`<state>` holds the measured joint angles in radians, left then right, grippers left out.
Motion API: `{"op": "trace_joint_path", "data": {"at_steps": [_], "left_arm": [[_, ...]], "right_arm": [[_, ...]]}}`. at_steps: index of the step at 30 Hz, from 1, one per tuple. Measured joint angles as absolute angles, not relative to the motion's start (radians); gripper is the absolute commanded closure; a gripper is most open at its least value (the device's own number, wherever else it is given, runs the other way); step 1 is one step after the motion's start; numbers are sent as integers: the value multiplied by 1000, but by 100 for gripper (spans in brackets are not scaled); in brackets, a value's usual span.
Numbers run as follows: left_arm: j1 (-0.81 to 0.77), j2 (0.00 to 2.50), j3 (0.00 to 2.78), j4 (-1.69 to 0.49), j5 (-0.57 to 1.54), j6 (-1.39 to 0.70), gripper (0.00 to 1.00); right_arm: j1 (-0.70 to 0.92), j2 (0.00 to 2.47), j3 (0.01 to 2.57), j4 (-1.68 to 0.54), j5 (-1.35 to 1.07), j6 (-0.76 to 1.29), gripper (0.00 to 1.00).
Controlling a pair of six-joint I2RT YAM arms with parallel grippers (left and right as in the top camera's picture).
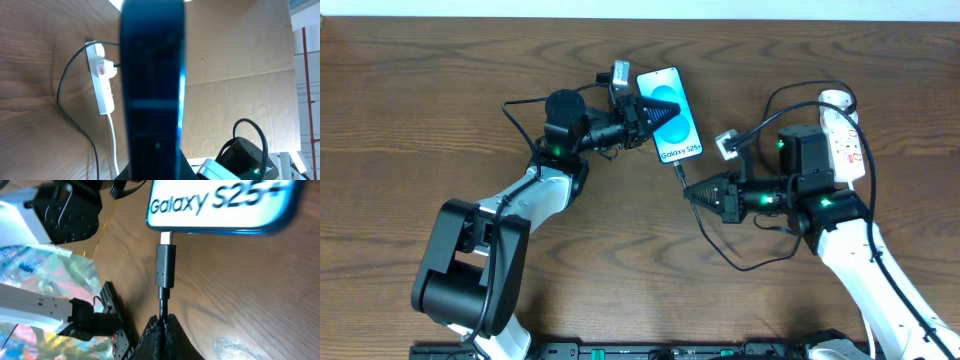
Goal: Plug charger to phone and switch on socket
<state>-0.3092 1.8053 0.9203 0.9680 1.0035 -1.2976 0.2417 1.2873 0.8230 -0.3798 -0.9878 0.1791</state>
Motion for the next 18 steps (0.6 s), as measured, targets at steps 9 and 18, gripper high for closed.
{"op": "trace_joint_path", "data": {"at_steps": [9,18], "left_arm": [[-310,1805,920,968,1008,-1305,93],[-310,1805,920,968,1008,-1296,93]], "right_arm": [[247,1287,823,-385,-934,179,99],[235,1287,823,-400,-919,179,99]]}}
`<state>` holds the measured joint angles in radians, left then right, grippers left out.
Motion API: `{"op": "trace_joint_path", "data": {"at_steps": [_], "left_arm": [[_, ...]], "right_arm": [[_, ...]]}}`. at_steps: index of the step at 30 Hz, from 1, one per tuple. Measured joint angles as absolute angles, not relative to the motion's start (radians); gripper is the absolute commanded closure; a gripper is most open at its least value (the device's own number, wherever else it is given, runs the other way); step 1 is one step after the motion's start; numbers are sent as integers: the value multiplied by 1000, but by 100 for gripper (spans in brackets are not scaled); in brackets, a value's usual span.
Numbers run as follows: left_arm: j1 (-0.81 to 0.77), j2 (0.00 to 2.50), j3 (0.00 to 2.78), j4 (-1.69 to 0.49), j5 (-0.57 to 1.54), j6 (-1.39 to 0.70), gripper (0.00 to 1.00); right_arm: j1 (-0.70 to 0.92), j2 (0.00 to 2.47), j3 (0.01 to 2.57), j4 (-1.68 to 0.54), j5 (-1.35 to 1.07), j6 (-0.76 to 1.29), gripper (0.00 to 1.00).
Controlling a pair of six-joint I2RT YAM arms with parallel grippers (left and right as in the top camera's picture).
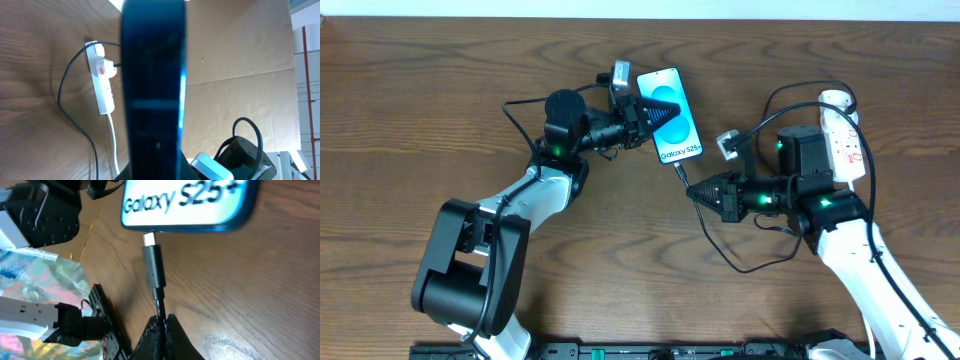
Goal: Plug charger to phone and switch on socket
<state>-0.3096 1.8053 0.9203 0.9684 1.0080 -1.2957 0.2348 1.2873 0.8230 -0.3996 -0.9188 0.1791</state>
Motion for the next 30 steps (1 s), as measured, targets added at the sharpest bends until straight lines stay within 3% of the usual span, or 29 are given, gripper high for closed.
{"op": "trace_joint_path", "data": {"at_steps": [30], "left_arm": [[-303,1805,920,968,1003,-1277,92]], "right_arm": [[221,1285,823,-400,-947,213,99]]}}
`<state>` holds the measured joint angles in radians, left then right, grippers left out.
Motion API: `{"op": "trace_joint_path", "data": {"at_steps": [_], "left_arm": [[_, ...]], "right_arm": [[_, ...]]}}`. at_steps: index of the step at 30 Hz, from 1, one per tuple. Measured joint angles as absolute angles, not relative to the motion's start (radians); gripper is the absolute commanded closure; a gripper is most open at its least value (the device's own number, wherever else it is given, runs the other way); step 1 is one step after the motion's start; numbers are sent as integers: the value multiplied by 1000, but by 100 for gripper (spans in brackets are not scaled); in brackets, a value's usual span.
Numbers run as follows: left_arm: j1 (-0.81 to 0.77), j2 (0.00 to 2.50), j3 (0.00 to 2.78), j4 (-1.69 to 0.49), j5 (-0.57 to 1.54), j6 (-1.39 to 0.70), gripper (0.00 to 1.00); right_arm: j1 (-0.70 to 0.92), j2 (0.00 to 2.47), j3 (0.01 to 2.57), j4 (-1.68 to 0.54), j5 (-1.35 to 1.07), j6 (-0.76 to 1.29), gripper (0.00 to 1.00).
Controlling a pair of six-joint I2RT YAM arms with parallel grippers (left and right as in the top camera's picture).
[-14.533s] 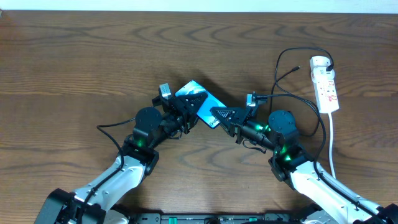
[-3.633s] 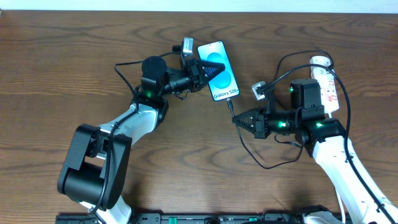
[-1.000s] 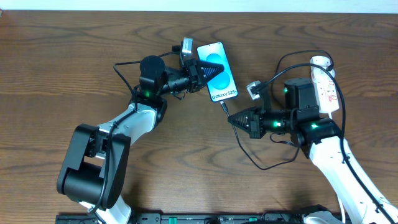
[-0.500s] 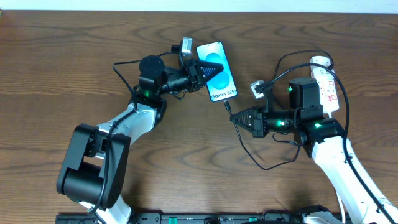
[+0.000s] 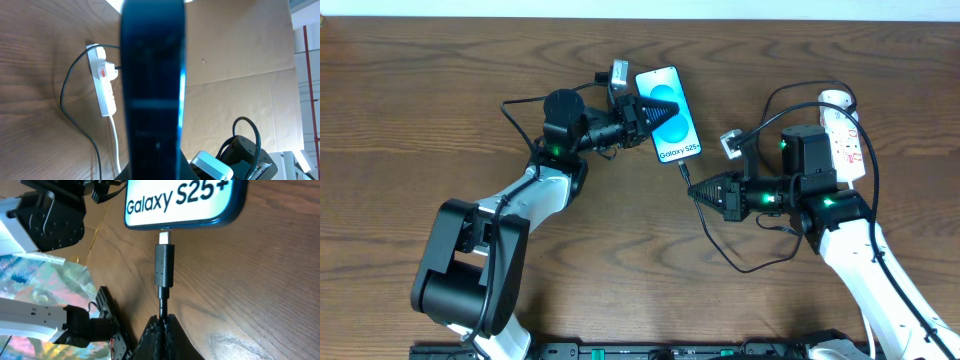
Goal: Plug charger to phone and switch on socket
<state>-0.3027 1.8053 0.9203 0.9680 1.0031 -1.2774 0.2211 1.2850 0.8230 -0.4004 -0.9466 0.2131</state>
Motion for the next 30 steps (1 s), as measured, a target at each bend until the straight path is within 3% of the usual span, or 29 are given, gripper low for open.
{"op": "trace_joint_path", "data": {"at_steps": [30], "left_arm": [[-302,1805,920,968,995,-1256,93]], "right_arm": [[221,1285,823,-385,-942,239,99]]}}
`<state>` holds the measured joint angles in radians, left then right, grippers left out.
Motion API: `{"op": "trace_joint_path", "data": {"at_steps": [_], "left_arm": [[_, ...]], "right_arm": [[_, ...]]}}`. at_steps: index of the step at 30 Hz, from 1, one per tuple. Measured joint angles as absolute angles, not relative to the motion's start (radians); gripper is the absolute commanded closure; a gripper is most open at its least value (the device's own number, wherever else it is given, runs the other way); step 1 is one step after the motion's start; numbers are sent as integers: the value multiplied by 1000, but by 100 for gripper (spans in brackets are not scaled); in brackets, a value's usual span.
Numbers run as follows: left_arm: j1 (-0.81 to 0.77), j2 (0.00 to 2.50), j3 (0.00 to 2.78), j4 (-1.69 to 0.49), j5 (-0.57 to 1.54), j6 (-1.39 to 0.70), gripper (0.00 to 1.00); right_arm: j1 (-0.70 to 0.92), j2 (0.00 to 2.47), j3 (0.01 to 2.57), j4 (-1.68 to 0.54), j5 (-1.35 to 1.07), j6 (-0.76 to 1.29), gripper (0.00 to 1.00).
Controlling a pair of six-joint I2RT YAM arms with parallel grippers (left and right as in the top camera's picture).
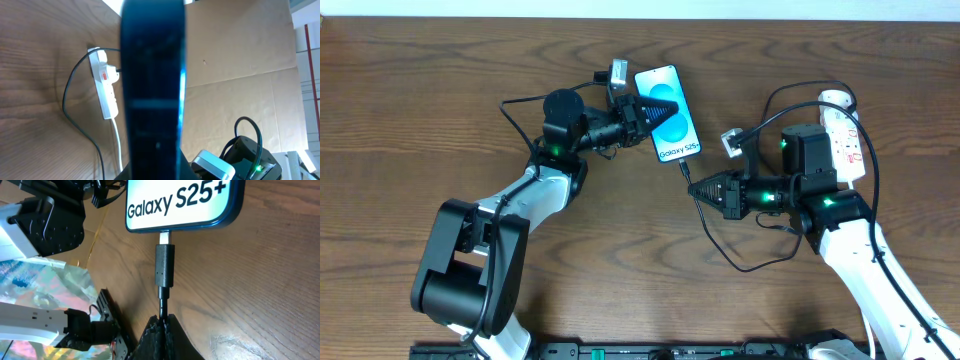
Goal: Plug charger to phone and switch on socket
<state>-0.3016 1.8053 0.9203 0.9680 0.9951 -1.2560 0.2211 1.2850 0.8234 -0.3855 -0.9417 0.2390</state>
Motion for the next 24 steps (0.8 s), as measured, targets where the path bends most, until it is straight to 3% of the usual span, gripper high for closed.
{"op": "trace_joint_path", "data": {"at_steps": [24], "left_arm": [[-302,1805,920,968,989,-1256,93]], "right_arm": [[221,1285,823,-379,-910,278,99]]}}
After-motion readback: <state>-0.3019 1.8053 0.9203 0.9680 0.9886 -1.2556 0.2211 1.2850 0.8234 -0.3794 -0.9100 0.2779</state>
